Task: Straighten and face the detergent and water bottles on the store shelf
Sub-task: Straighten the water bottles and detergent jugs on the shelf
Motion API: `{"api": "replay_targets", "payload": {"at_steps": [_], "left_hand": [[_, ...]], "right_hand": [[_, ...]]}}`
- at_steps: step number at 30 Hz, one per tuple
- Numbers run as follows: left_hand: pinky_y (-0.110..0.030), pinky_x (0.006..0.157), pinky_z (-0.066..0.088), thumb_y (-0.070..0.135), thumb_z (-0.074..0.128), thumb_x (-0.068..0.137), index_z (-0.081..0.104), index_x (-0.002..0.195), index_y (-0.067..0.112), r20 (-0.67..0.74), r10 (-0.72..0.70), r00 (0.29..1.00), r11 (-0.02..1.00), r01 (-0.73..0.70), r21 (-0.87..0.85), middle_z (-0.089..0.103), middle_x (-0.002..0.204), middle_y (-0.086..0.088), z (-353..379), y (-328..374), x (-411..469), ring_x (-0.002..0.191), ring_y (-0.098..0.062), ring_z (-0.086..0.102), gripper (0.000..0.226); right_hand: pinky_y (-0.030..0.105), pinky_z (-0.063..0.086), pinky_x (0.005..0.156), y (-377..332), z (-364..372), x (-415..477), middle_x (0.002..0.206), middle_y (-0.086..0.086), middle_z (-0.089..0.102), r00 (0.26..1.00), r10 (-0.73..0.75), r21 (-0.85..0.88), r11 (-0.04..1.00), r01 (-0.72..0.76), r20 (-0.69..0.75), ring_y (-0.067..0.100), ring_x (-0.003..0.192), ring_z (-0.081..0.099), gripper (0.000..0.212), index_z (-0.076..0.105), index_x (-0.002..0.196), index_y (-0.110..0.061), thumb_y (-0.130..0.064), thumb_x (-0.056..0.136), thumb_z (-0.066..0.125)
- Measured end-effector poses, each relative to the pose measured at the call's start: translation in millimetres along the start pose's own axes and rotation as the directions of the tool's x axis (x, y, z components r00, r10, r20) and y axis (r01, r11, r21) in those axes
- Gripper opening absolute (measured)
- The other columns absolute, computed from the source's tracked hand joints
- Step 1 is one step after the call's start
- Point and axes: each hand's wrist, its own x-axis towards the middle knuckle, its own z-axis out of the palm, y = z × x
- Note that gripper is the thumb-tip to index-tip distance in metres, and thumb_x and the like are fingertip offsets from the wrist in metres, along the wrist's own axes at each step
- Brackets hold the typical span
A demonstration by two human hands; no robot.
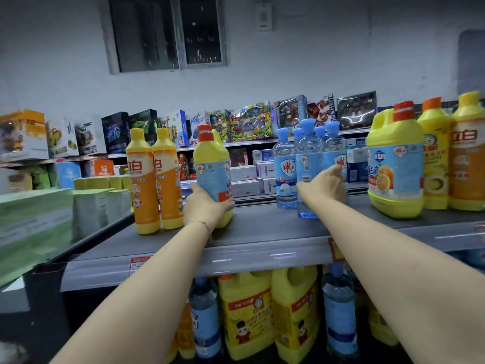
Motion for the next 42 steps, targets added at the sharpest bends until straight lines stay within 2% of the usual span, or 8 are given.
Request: {"api": "replay_targets", "payload": {"at_steps": [4,9,13,19,25,32,36,42], "left_hand": [[-0.043,0.089,0.055,0.04,0.088,0.06,0.04,0.117,0.018,-0.012,-0.005,1.0,1.0,0.005,-0.027,0.057,0.118,-0.007,-3,2,4,0.111,-0.029,0.057,0.078],[-0.034,0.081,0.053,0.033,0.092,0.053,0.041,0.108,0.024,0.059,0.002,0.998,0.997,0.002,-0.072,0.056,0.111,0.0,-18,3,4,0.102,-0.023,0.056,0.076],[-0.035,0.075,0.058,0.027,0.093,0.051,0.046,0.113,0.024,0.191,0.002,0.982,0.994,0.019,-0.111,0.057,0.109,0.002,-43,3,-5,0.101,-0.021,0.057,0.078],[-0.025,0.065,0.049,0.01,0.085,0.064,0.045,0.121,0.026,0.451,0.069,0.89,0.976,0.033,-0.213,0.062,0.109,0.004,-76,-4,-15,0.094,-0.011,0.06,0.071],[-0.024,0.077,0.052,0.02,0.088,0.062,0.053,0.117,0.022,0.312,0.148,0.939,0.882,0.018,-0.47,0.065,0.111,0.005,-66,-11,-27,0.104,-0.014,0.061,0.066],[-0.031,0.081,0.058,0.009,0.092,0.049,0.056,0.112,0.022,0.248,0.328,0.911,0.844,-0.165,-0.511,0.068,0.111,0.003,-88,7,-30,0.106,-0.017,0.064,0.073],[-0.011,0.065,0.053,0.009,0.09,0.055,0.055,0.112,0.024,0.166,0.421,0.892,0.815,-0.292,-0.5,0.065,0.102,0.012,-111,35,-44,0.092,0.001,0.06,0.069],[-0.016,0.071,0.055,0.02,0.092,0.041,0.059,0.112,0.023,0.217,0.463,0.859,0.798,-0.297,-0.525,0.071,0.105,0.008,-113,40,-76,0.098,-0.008,0.067,0.078]], "right_hand": [[0.031,0.036,0.059,-17,-14,-15,0.106,0.012,0.054,0.924,-0.323,0.092,0.933,0.347,-0.204,0.03,0.085,0.054,0.029,0.042,0.109,-0.006,-0.021,0.089,0.055],[0.033,0.044,0.064,-48,-12,-41,0.092,0.007,0.058,0.731,-0.6,0.153,0.796,0.586,0.326,0.026,0.079,0.056,0.015,0.051,0.099,-0.016,-0.023,0.087,0.056],[0.032,0.042,0.075,-56,4,-57,0.106,0.0,0.052,0.611,-0.491,0.226,0.859,0.46,0.622,0.019,0.094,0.051,0.064,0.039,0.132,-0.014,-0.03,0.081,0.074],[0.036,0.045,0.087,-51,17,-56,0.109,-0.005,0.055,0.621,-0.43,0.504,0.861,0.064,0.656,0.013,0.099,0.056,0.093,0.031,0.14,-0.019,-0.027,0.066,0.087],[0.03,0.047,0.074,-54,22,-74,0.117,0.0,0.058,0.637,-0.423,0.638,0.757,-0.144,0.645,0.018,0.104,0.058,0.085,0.035,0.134,-0.023,-0.015,0.067,0.086],[0.034,0.052,0.085,-58,-6,-94,0.105,-0.008,0.059,0.805,-0.503,0.764,0.638,0.1,0.315,0.013,0.102,0.057,0.094,0.038,0.126,-0.022,-0.01,0.051,0.093],[0.032,0.052,0.084,-68,-46,-103,0.102,-0.01,0.059,0.827,-0.538,0.776,0.587,0.229,0.163,0.008,0.099,0.058,0.097,0.036,0.126,-0.026,-0.014,0.049,0.094],[0.027,0.052,0.081,-45,-87,-126,0.099,-0.017,0.058,0.831,-0.55,0.648,0.664,0.373,0.085,-0.005,0.092,0.054,0.099,0.034,0.117,-0.027,-0.026,0.041,0.097]]}}
